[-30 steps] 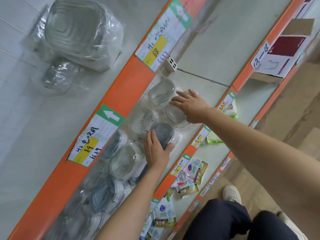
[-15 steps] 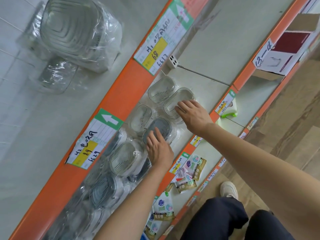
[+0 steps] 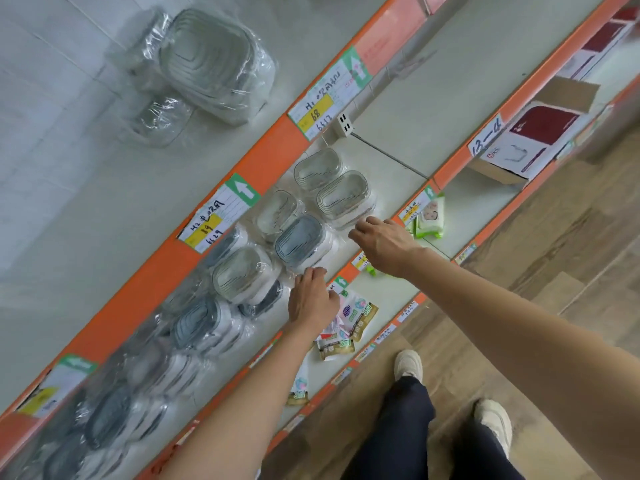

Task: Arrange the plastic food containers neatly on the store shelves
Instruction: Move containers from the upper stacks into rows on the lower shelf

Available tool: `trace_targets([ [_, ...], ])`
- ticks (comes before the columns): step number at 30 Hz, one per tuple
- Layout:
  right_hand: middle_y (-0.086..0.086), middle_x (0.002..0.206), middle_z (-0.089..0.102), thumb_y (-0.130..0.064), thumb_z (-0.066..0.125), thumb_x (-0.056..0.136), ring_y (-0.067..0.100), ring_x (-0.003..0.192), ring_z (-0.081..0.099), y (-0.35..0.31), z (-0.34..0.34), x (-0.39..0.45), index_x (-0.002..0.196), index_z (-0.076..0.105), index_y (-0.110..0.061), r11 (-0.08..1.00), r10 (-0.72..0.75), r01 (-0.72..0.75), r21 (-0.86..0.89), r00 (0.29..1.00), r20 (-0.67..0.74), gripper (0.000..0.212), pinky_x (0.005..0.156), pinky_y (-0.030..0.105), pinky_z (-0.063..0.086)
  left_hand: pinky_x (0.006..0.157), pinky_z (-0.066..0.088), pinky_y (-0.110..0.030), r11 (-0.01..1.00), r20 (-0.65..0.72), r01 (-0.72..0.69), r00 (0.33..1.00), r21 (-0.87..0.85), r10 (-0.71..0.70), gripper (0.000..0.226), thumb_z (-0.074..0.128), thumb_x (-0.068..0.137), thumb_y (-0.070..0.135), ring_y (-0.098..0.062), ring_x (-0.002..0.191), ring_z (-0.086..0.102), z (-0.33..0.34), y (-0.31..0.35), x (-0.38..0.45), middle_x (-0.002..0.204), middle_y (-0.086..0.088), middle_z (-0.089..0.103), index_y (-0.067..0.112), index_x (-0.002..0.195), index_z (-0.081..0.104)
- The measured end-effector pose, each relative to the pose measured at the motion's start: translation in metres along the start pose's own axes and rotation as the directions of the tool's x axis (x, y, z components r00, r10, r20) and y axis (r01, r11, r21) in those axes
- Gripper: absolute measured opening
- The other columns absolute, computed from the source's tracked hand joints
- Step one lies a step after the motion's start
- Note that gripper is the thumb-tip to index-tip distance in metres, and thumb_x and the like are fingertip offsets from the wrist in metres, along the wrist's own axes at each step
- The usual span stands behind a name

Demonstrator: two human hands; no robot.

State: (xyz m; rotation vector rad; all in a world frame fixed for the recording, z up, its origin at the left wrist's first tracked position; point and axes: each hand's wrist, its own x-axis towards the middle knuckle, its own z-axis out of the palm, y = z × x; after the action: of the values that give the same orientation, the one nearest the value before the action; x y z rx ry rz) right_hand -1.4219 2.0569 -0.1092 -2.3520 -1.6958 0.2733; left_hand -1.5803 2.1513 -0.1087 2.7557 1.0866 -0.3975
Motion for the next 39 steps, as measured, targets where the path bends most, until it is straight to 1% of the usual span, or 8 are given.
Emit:
trace_targets([
  [3,0.008,0.121,0.05,-0.011,0.039,0.094,0.025,0.112,0.044,-0.009,-0.026,-0.023,0.128,0.046,-0.009,0.999,-0.046,0.046,-0.003,0.999,0.002,0.036,0.077,0.03,0.032,0.088,0.045,-0.038,0.998,-0.028,-0.015,1.0,-0.061,0.013,0.032,0.052,0.091,0.02,-0.026,0.117,0.049,-0.016,0.014,-0.021,0.124,-0.006,0.056,0.011,0.121,0.053],
  [8,0.007,0.119,0.051,-0.017,0.046,0.09,0.025,0.112,0.045,-0.025,-0.08,-0.047,0.123,0.045,-0.01,0.991,-0.114,0.112,-0.074,0.993,-0.032,0.034,0.084,0.034,0.038,0.081,0.048,-0.035,0.976,-0.268,-0.106,0.962,-0.189,0.053,0.029,0.055,0.09,0.018,-0.025,0.105,0.059,-0.059,0.031,-0.05,0.115,-0.003,0.063,0.013,0.118,0.059],
  [12,0.005,0.121,0.05,-0.022,0.052,0.09,0.024,0.115,0.044,-0.034,-0.126,-0.053,0.123,0.046,-0.012,0.983,-0.145,0.136,-0.124,0.987,-0.069,0.035,0.085,0.033,0.037,0.068,0.044,-0.03,0.954,-0.44,-0.192,0.895,-0.232,0.073,0.021,0.056,0.088,0.017,-0.025,0.09,0.063,-0.096,0.033,-0.071,0.101,-0.001,0.067,0.014,0.107,0.063],
  [21,0.007,0.121,0.052,-0.025,0.052,0.091,0.025,0.117,0.044,-0.056,-0.221,-0.013,0.125,0.05,-0.01,0.945,-0.23,0.169,-0.28,0.952,-0.202,0.037,0.088,0.037,0.04,0.065,0.046,-0.03,0.901,-0.711,-0.354,0.699,-0.251,0.077,0.01,0.062,0.083,0.01,-0.023,0.073,0.063,-0.202,0.003,-0.065,0.085,-0.002,0.067,0.011,0.091,0.069],
  [28,0.003,0.131,0.044,-0.034,0.056,0.09,0.022,0.122,0.039,-0.086,-0.246,0.057,0.134,0.045,-0.015,0.966,-0.174,0.1,-0.239,0.933,-0.316,0.049,0.094,0.034,0.034,0.085,0.043,-0.034,0.893,-0.747,-0.36,0.664,-0.271,0.041,0.023,0.061,0.083,0.008,-0.025,0.105,0.055,-0.252,-0.044,0.001,0.109,-0.009,0.059,0.005,0.105,0.066],
  [31,0.007,0.142,0.033,-0.04,0.059,0.088,0.025,0.128,0.032,-0.092,-0.253,0.088,0.143,0.031,-0.013,0.976,-0.109,0.033,-0.214,0.93,-0.35,0.068,0.099,0.036,0.031,0.094,0.038,-0.034,0.907,-0.724,-0.331,0.688,-0.258,0.045,0.034,0.061,0.084,0.01,-0.03,0.114,0.049,-0.274,-0.063,0.038,0.12,-0.014,0.053,0.0,0.116,0.059],
  [35,0.014,0.153,0.016,-0.057,0.061,0.081,0.029,0.139,0.018,-0.094,-0.253,0.119,0.149,0.007,-0.011,0.985,0.121,-0.153,-0.083,0.944,-0.307,0.099,0.11,0.039,0.022,0.104,0.032,-0.038,0.945,-0.57,-0.213,0.821,-0.248,0.036,0.053,0.057,0.091,0.025,-0.03,0.13,0.037,-0.286,-0.088,0.078,0.14,-0.014,0.04,0.0,0.135,0.04],
  [39,0.014,0.144,0.028,-0.056,0.066,0.077,0.032,0.131,0.03,-0.096,-0.251,0.131,0.15,0.0,-0.012,0.971,0.201,-0.227,-0.072,0.945,-0.258,0.108,0.105,0.04,0.028,0.099,0.031,-0.036,0.99,-0.527,-0.134,0.839,0.042,0.136,0.057,0.056,0.089,0.038,-0.026,0.125,0.034,-0.278,-0.109,0.086,0.136,-0.005,0.04,0.011,0.136,0.039],
])
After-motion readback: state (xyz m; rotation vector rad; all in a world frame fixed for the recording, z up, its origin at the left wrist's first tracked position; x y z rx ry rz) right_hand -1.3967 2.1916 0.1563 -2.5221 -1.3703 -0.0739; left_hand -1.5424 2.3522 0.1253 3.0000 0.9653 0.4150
